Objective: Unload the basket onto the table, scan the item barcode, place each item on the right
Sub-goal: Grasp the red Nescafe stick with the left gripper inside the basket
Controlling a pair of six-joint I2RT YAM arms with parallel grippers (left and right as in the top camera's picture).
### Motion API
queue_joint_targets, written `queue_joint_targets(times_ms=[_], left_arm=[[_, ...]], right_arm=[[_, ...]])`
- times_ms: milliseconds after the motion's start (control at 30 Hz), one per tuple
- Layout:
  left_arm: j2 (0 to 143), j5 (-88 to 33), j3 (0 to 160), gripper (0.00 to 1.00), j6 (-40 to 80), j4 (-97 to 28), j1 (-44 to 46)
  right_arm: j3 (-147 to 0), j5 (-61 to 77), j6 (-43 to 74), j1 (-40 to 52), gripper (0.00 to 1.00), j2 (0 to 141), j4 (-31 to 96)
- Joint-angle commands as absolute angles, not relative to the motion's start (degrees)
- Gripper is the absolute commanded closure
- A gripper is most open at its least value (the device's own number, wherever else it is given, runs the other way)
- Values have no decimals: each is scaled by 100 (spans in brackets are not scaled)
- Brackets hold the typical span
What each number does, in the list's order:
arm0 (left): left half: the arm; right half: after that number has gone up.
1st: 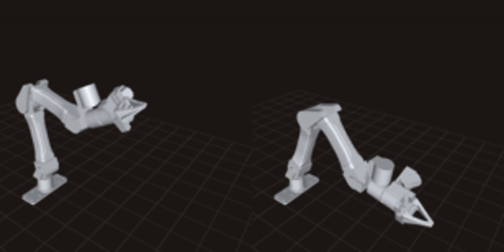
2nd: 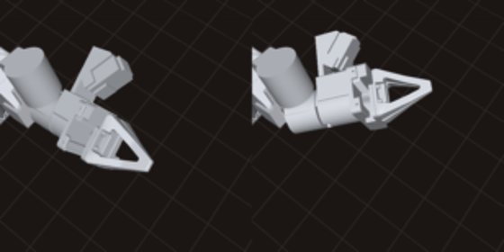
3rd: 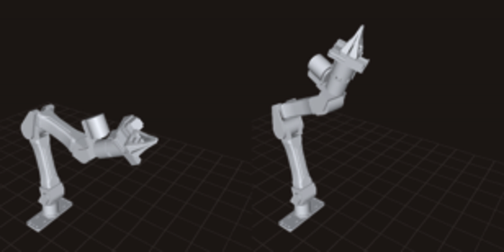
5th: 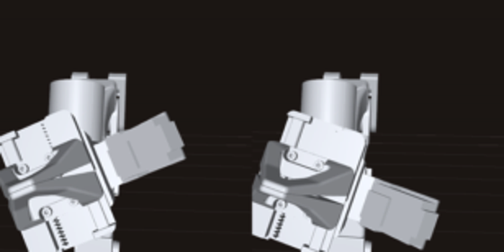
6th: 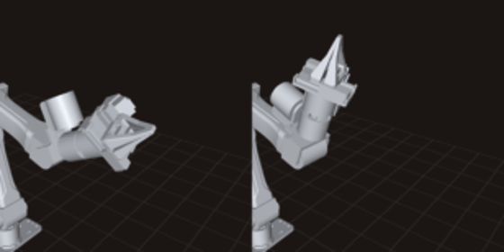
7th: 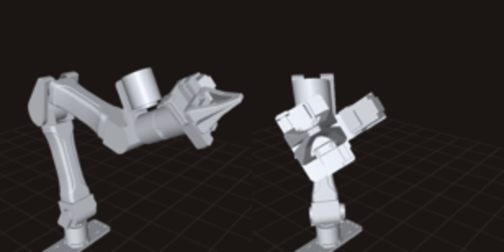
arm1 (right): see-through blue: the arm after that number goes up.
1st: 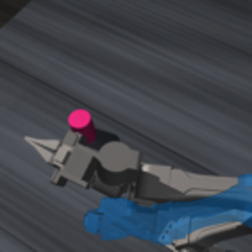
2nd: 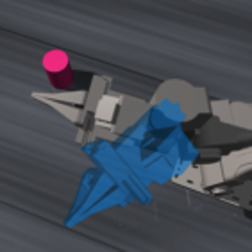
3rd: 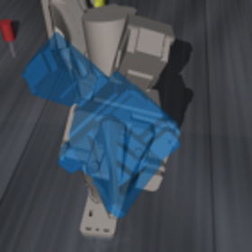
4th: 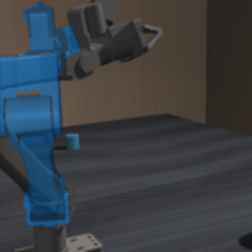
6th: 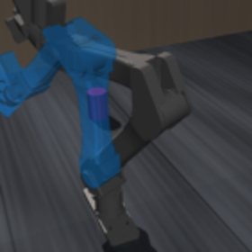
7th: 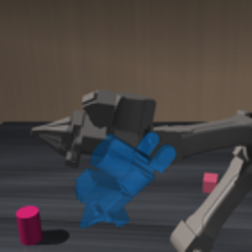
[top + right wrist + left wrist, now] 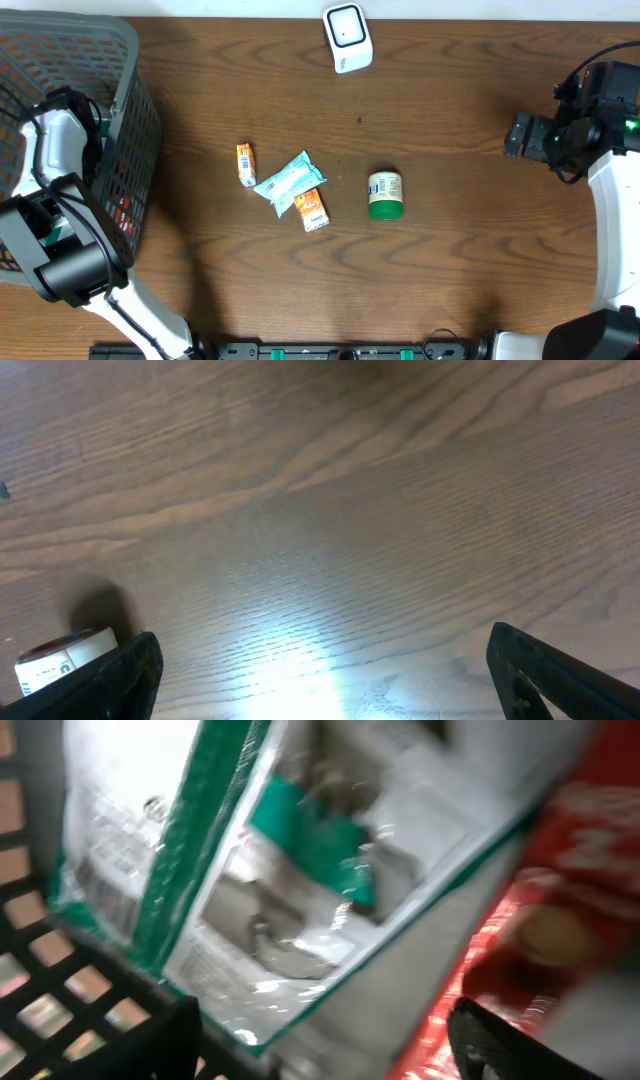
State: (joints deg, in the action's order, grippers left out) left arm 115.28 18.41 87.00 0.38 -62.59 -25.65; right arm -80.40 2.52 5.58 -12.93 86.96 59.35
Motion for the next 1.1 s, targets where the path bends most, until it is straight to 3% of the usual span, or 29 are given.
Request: queue_joint_targets(times_ms=[0,67,300,600,833,1067], left_arm=[[11207,1079,9098,16,-235,-6265,-2532],[11161,814,9168,11,-294,-6265,-2530],[11159,423,8589,10,-390,-5981,-2526],[11159,886,7693,11,-471,-5190,-2532],[11153,2246,7850,11,-471,-5172,-2530],[11153,2318,7970,10,-666,-5000,-2530]], right_arm=[[-8079,198,506,-1293,1,8700,5946],[-8079,198,506,-1293,1,8700,5946],[-8079,198,506,-1293,1,8700,5944],[-8082,198,506,-1293,1,8700,5946],[-8082,198,506,-1293,1,8700,5946],[-8082,198,506,-1293,1,8700,5946]])
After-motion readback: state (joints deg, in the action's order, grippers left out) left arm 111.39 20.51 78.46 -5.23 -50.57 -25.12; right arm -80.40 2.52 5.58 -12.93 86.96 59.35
